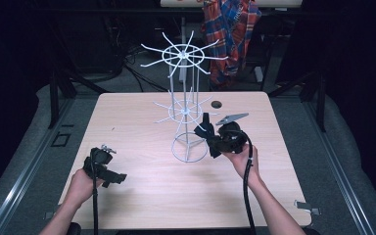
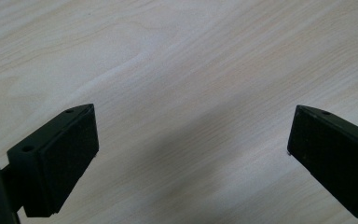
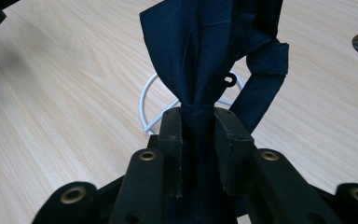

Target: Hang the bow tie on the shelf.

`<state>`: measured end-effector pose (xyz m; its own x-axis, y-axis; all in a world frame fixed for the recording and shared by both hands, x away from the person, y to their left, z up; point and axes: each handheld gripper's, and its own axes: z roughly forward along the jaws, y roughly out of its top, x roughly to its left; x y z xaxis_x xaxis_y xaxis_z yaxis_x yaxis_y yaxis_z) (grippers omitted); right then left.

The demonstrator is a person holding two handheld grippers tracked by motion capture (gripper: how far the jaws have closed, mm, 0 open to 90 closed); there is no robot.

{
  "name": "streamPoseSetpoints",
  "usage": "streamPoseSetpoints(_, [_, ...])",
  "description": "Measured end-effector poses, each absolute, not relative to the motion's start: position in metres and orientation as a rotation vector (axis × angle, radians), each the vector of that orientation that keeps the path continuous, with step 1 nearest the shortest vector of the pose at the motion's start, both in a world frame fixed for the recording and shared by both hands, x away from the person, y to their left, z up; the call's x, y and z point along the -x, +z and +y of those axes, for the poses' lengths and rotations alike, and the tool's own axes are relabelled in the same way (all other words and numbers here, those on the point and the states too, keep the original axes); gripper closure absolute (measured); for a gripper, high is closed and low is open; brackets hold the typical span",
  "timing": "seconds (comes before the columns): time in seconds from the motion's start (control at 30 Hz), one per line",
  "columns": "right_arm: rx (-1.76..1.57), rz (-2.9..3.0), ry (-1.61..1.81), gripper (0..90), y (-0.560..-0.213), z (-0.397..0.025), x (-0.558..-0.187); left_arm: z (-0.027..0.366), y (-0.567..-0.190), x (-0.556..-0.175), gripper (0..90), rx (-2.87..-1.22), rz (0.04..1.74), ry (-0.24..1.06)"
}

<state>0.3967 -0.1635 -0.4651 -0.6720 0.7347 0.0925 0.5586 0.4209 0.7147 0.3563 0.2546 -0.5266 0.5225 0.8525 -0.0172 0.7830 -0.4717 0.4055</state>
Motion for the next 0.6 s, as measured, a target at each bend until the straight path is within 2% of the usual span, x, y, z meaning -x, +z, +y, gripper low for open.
streamPoseSetpoints(0.6, [-1.077, 2.489, 1.104, 72.0, -0.465, -0.151, -0.400, 0.255, -0.527, -0.356, 1.9, -2.404, 1.349, 0.259])
